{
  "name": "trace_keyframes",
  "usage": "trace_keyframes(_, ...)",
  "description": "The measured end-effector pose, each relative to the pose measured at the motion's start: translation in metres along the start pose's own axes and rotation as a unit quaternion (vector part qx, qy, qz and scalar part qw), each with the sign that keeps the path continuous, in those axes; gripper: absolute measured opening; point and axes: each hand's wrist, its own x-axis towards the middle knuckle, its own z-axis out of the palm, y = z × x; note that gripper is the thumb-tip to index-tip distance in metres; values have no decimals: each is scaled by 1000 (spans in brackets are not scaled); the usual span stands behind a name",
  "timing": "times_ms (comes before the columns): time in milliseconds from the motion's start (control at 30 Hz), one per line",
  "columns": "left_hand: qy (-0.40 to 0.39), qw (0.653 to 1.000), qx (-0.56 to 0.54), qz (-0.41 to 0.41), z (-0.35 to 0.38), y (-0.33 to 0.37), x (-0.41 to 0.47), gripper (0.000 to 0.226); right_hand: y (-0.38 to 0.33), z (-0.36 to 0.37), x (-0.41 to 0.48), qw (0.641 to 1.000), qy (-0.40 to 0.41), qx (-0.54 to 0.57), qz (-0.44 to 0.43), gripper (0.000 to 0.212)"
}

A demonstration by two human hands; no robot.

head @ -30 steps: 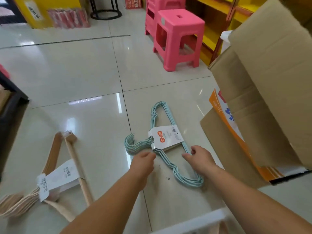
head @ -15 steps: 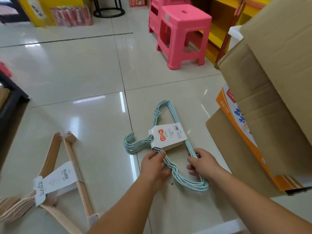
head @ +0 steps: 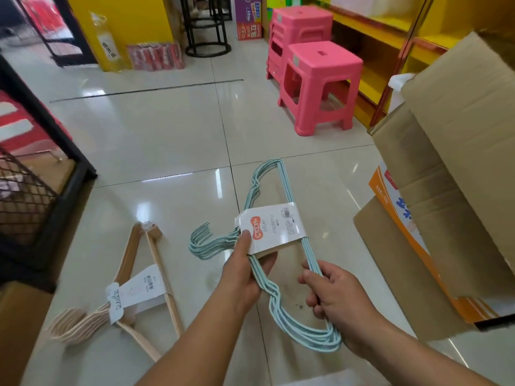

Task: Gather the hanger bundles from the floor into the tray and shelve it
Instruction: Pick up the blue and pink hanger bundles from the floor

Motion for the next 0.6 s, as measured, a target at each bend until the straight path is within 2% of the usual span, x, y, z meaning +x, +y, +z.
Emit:
trace_keyframes(100, -16, 1000, 4, 15, -14, 24, -25, 32, -4, 19, -23, 1000, -22, -7, 5, 22)
trace_keyframes(200, -15, 999, 27, 26, -34, 48, -57, 24, -5, 41, -45, 998, -51, -20, 6, 19)
trace_keyframes(300, -8, 999, 34, 40, -53, 67, -86, 21, -16, 62, -56, 997, -69, -21, 30, 29)
trace_keyframes(433, -21, 998, 37, 37, -65, 74, -116, 22, -43, 79, -38, 986, -125, 85, 67, 43)
trace_keyframes(600, -56, 995, 74, 21, -60, 64, -135, 31, -58, 86, -30, 987, -75, 108, 95, 34)
